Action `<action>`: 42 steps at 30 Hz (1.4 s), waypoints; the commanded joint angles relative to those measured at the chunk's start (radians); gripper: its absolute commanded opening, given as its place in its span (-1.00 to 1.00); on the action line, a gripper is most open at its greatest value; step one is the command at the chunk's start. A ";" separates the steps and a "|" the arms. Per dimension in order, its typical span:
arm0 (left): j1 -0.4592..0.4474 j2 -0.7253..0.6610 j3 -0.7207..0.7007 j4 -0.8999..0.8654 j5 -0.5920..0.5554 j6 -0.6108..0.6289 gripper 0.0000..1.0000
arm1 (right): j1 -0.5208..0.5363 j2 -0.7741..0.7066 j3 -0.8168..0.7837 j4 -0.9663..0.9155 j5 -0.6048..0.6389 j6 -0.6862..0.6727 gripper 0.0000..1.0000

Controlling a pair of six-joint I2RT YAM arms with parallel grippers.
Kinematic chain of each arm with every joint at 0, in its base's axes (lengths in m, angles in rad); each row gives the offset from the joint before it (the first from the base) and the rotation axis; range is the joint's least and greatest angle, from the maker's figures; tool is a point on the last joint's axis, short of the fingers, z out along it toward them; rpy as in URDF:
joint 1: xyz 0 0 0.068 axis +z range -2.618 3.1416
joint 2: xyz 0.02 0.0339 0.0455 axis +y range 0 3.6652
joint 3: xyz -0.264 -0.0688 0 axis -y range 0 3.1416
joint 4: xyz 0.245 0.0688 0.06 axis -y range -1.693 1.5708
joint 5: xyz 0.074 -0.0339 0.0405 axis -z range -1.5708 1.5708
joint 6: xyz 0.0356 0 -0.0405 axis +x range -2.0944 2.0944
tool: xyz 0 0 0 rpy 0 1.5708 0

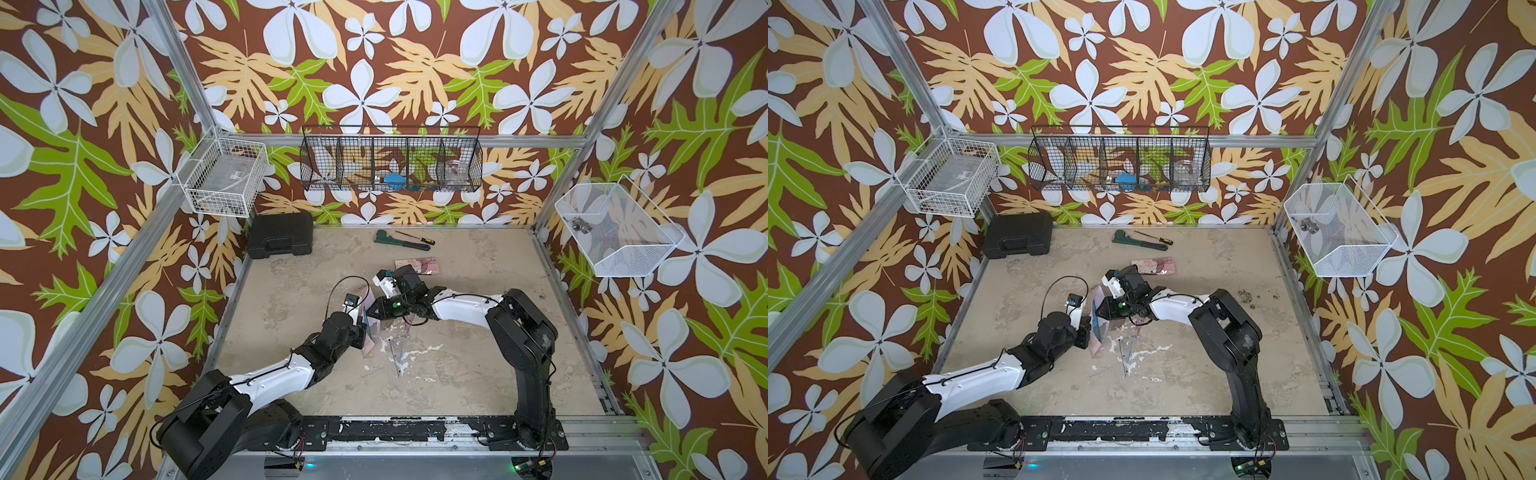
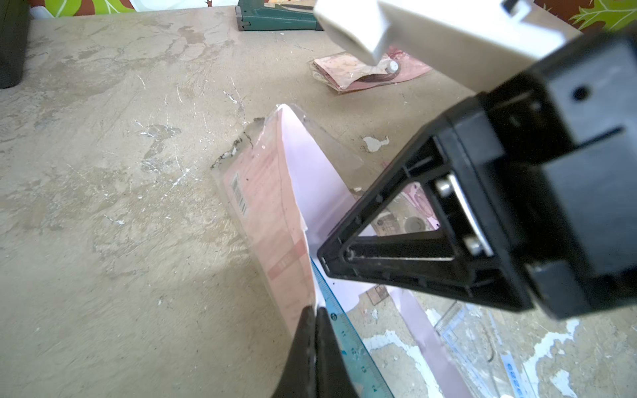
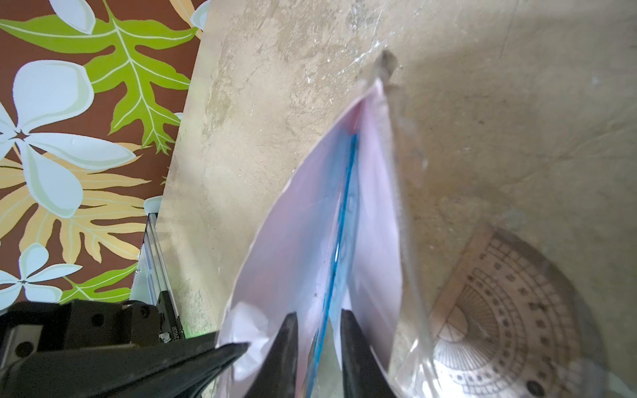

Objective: Open the ruler set and take out the ruler
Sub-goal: Take out the ruler from the ruler set bag.

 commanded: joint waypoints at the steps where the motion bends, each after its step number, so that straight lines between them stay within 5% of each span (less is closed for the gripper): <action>1: 0.002 0.003 -0.001 0.031 0.003 0.011 -1.00 | 0.014 0.016 0.024 -0.024 -0.016 -0.023 -0.49; 10: 0.002 0.001 -0.003 0.042 0.008 0.012 -1.00 | 0.041 0.078 0.082 -0.028 -0.032 -0.023 -0.48; 20: 0.002 -0.003 -0.012 0.047 -0.006 0.012 -1.00 | 0.043 0.086 0.106 -0.019 -0.055 -0.001 -0.85; 42: 0.008 0.074 0.061 -0.040 -0.167 -0.071 -1.00 | -0.026 -0.167 0.018 -0.080 -0.044 -0.025 -1.00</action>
